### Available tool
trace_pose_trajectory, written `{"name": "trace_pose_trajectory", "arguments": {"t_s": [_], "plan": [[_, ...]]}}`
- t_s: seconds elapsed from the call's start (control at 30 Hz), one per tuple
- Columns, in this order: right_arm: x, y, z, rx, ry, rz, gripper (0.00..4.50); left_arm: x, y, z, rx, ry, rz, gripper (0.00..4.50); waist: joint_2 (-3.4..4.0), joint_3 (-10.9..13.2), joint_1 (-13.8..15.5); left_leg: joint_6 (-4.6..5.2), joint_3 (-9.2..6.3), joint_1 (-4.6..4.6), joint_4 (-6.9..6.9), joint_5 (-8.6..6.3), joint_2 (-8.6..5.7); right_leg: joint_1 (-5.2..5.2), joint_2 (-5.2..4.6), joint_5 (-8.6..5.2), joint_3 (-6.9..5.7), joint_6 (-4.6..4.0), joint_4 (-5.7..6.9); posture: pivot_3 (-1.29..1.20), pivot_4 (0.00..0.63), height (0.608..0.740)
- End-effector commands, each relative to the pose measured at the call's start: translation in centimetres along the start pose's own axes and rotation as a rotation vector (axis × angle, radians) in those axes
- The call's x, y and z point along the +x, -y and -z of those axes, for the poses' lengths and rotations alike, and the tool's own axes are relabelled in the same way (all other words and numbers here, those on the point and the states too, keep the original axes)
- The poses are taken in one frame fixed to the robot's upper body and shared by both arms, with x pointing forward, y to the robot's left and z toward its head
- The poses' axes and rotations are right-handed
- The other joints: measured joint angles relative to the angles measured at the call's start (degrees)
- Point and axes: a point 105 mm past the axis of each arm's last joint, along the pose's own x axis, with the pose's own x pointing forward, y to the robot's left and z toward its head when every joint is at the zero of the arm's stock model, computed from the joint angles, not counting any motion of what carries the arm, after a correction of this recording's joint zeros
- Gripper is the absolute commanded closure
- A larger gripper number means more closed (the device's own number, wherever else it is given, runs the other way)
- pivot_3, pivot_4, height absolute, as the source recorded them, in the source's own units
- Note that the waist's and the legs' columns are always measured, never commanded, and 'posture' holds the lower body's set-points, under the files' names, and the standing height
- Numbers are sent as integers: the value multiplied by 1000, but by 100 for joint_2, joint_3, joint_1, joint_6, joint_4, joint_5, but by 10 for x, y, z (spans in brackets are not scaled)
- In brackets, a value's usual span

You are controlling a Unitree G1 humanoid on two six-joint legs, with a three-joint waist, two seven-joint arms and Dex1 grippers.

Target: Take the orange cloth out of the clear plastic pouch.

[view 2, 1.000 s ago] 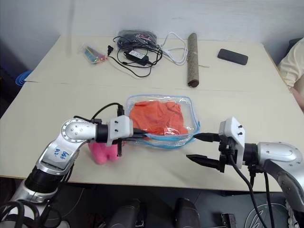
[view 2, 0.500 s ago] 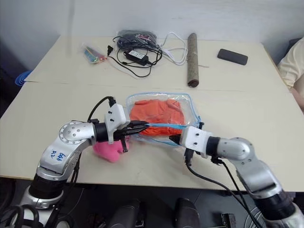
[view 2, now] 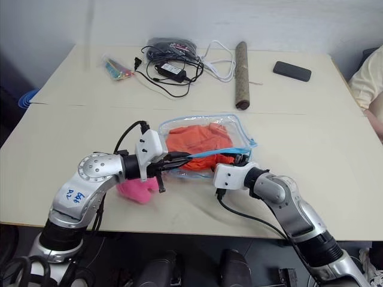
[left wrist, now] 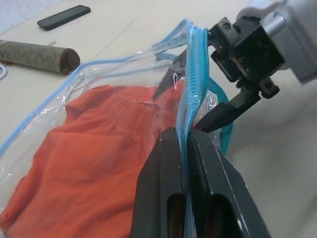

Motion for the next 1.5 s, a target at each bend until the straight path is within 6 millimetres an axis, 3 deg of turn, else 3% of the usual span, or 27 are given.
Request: {"name": "trace_pose_trajectory", "arguments": {"t_s": [0.03, 0.37, 0.7, 1.0, 1.27, 1.4, 1.5], "plan": [[1, 2, -10, -57, 47, 2, 1778, 1, 2, -20, 58, 57, 5, 4257, 0, 0, 0, 0, 0, 0, 0, 0, 0, 0, 0, 0, 0, 0, 0, 0, 150, 740], [-11, 8, 2, -196, 38, -38, 1778, 2, 1, -20, 61, 57, 3, 4257, 0, 0, -3, 0, 0, 0, 0, 0, 1, 1, 1, 0, 0, 0, 0, 0, 150, 740], [13, -9, -7, -410, 92, -112, 1778, 10, -3, -36, 56, 104, -4, 4257, 0, 0, -13, 0, 0, 1, 1, 0, 1, 1, 1, 0, 0, 0, 0, 0, 150, 740], [35, -17, 0, -431, 93, -98, 1778, 14, 5, -34, 46, 107, 20, 4257, -1, -1, -33, -3, 0, 2, 1, 2, 4, 2, 3, 0, 1, 0, 1, 0, 150, 740], [61, -19, 13, -345, 16, -44, 1778, 13, 2, -31, 26, 99, -1, 4257, -6, -5, -90, -7, -2, 8, 0, 4, 9, 7, 5, 0, 1, -3, 4, 0, 150, 740], [56, -23, 10, -338, 47, -79, 2565, 14, -1, -28, -3, 106, -28, 4257, -7, -6, -107, -8, -8, 11, 1, 5, 12, 12, 5, 0, 1, -3, 4, 0, 150, 740], [46, -22, 4, -385, 79, -102, 3582, 17, -8, -31, -68, 143, -77, 4257, -7, -6, -59, -8, -12, 9, 1, 5, 10, 12, 4, 0, 8, -3, 2, 0, 150, 740]]}}
